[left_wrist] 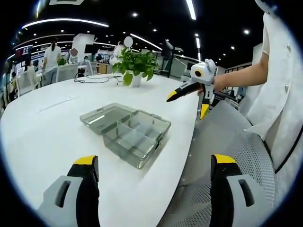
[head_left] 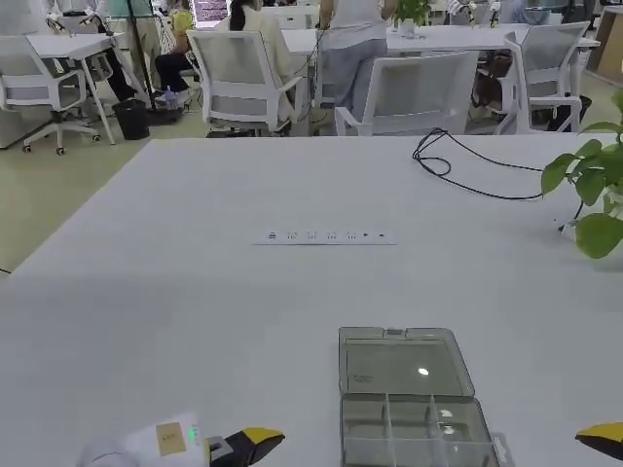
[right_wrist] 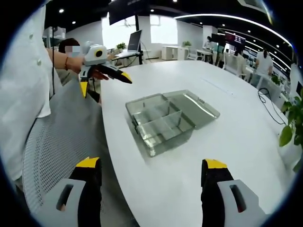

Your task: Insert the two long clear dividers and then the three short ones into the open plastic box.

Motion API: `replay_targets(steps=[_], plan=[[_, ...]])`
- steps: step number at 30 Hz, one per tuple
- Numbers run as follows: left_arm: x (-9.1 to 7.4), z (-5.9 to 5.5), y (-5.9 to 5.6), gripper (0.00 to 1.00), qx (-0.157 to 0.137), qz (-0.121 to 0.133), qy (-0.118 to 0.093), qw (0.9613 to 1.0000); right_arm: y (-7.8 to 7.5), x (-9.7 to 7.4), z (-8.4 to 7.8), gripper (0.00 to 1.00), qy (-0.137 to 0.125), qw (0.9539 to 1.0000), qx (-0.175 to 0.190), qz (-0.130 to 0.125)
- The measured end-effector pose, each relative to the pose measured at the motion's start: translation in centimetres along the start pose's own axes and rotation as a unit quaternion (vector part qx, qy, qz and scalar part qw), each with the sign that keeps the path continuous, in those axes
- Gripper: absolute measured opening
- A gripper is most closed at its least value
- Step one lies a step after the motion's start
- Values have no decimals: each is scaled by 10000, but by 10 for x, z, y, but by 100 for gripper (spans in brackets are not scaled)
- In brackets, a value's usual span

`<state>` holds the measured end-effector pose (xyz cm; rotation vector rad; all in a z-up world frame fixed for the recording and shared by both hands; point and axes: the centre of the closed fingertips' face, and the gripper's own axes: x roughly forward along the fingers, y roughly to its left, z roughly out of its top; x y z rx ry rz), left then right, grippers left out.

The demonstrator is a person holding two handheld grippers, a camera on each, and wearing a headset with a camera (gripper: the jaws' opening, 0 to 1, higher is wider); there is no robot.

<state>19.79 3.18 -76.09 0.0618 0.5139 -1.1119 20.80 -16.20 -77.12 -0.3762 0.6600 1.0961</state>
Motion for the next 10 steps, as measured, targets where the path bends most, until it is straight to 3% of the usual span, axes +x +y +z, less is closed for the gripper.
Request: replay_targets(steps=[10], plan=[[-1,0,0,100,-14,4,-15,10000,2,2,1,88,29,10000,-17,23]])
